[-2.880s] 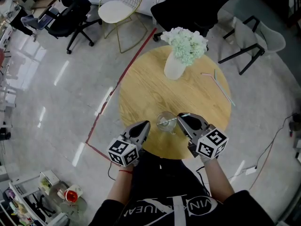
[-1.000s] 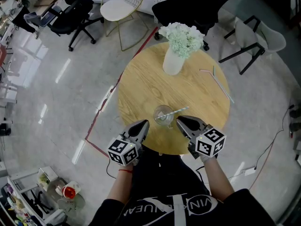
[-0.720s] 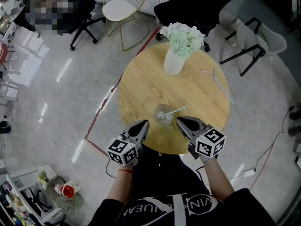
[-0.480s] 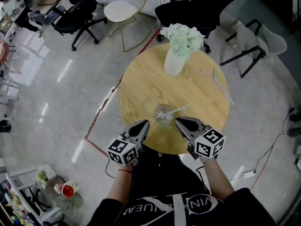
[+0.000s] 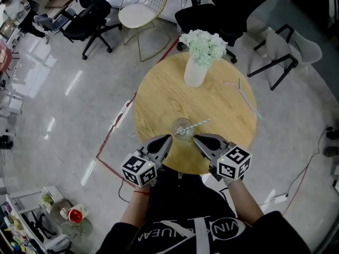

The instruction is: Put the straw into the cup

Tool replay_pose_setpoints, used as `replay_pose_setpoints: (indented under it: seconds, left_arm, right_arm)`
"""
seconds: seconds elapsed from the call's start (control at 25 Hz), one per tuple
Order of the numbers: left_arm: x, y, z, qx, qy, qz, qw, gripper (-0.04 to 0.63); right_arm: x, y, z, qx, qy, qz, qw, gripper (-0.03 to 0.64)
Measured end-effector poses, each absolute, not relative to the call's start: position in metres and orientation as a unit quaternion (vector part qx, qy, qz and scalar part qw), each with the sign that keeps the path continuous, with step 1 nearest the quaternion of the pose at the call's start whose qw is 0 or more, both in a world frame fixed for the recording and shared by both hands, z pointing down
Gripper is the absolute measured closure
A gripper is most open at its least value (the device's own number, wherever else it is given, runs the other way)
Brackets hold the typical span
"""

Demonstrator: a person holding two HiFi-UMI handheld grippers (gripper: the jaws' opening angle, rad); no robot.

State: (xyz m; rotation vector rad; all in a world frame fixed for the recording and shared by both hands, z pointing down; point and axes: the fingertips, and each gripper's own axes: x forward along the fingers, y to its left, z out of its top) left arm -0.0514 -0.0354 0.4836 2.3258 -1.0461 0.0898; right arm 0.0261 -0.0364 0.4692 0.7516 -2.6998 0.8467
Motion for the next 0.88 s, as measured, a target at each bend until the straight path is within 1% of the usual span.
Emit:
replay_pose_setpoints:
  seconds: [0.88]
  left_arm:
    - [-0.022,-0.028,0.452,0.896,-0.352,0.030,0.268,0.589]
  right_arm:
    - [0.023,-0.026,0.441,0.238,-0.931,0.262,0.092,0.614]
